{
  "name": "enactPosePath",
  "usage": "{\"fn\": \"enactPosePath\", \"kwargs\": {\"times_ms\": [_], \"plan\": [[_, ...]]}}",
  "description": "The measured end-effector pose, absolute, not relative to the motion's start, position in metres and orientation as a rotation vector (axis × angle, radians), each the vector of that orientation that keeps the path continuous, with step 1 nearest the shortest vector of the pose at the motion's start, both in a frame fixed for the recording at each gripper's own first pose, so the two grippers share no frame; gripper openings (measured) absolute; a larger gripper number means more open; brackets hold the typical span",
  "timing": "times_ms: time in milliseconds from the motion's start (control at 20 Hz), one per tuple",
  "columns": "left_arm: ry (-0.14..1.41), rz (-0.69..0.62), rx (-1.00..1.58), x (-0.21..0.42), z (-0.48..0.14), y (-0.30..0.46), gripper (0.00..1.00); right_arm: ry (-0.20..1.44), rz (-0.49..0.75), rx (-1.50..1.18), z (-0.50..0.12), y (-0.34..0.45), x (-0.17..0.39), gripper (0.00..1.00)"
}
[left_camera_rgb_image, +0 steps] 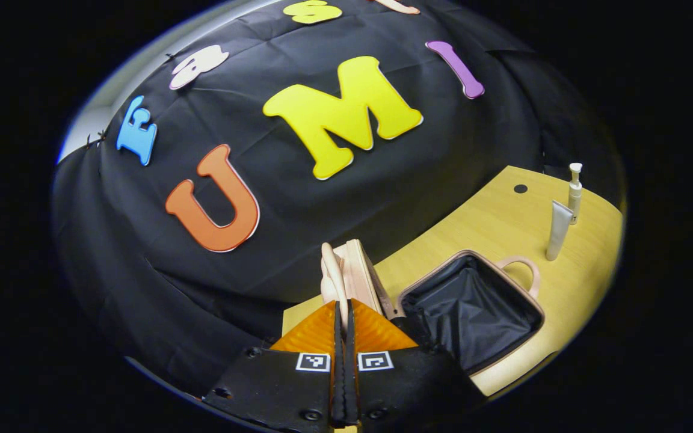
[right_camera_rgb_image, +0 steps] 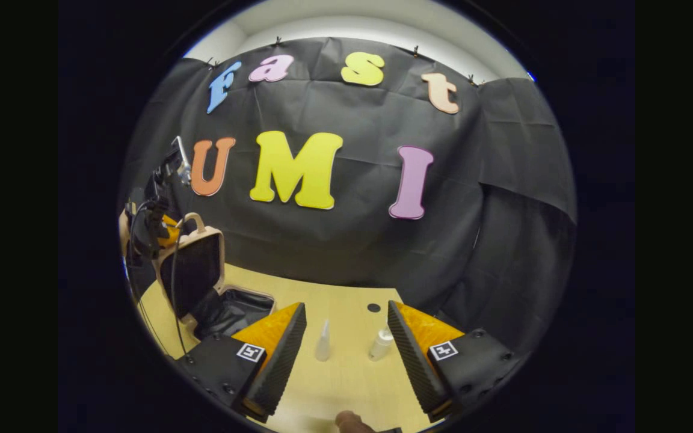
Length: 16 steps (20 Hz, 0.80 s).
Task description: First open the suitcase, pack the skin care products into it, and then close the suitcase.
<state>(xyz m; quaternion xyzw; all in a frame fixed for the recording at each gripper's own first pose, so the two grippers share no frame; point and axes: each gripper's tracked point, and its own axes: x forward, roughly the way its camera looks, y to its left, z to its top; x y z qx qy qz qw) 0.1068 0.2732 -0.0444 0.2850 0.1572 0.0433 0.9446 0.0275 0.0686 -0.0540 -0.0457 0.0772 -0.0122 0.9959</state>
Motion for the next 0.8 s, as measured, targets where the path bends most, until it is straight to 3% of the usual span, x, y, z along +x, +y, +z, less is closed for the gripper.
{"fn": "enactPosePath", "kwargs": {"times_ms": [400, 800], "plan": [[0.456, 0.182, 0.432, 0.095, -0.123, 0.425, 0.03, 0.234, -0.049, -0.091, -0.069, 0.113, 0.03, 0.8], [0.617, 0.148, 0.135, 0.098, -0.241, 0.486, 0.03, 0.302, -0.046, -0.153, -0.087, 0.135, 0.013, 0.81]]}}
